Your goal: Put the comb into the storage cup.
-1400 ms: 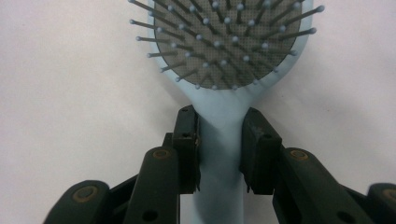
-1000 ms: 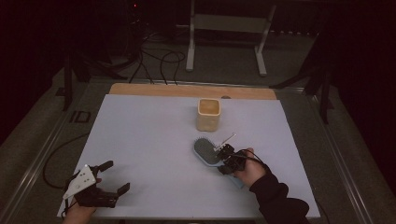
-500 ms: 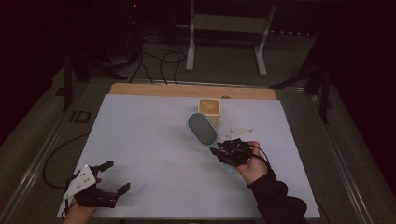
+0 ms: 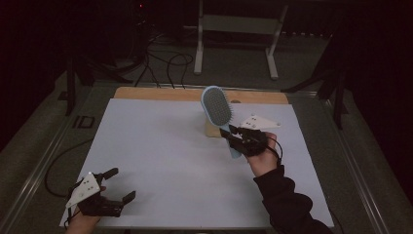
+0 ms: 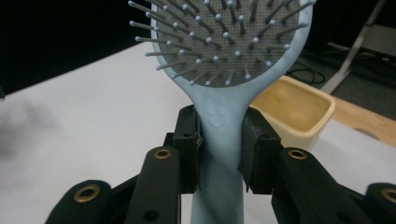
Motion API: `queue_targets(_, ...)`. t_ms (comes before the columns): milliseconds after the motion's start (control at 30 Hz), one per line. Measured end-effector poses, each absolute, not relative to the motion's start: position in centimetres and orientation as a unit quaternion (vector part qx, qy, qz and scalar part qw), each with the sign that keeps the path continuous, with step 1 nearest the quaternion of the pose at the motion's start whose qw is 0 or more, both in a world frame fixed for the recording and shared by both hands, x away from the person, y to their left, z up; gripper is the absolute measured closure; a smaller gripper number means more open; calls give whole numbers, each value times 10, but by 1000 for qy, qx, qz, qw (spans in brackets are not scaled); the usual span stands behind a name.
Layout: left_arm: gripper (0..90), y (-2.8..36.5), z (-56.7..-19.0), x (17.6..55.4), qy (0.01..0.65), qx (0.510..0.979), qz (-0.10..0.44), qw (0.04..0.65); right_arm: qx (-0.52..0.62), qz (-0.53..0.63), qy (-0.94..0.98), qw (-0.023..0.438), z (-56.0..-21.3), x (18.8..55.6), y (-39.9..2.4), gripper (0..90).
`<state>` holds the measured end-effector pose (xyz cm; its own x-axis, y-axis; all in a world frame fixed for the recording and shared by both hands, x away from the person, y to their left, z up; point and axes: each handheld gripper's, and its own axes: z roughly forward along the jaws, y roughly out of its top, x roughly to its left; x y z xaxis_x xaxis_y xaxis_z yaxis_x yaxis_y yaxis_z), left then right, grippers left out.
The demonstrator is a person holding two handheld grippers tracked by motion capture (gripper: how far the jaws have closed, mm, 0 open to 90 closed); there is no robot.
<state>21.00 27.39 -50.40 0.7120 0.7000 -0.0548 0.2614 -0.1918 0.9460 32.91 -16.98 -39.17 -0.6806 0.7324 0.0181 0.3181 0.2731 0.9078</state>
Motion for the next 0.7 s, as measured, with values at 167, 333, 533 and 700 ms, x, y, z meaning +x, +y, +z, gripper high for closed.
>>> queue_targets(167,0,274,-504,210,324,745,199,548,344,507,761,213,-389,342,-167,711)
queue_targets(333,0,274,-505,210,324,745,199,549,349,516,747,232,-385,354,-163,711)
queue_targets(533,0,274,-504,210,323,742,203,551,357,530,732,235,-379,371,-160,711)
queue_targets(700,0,275,-504,210,324,741,203,552,365,531,726,241,-375,385,-156,711)
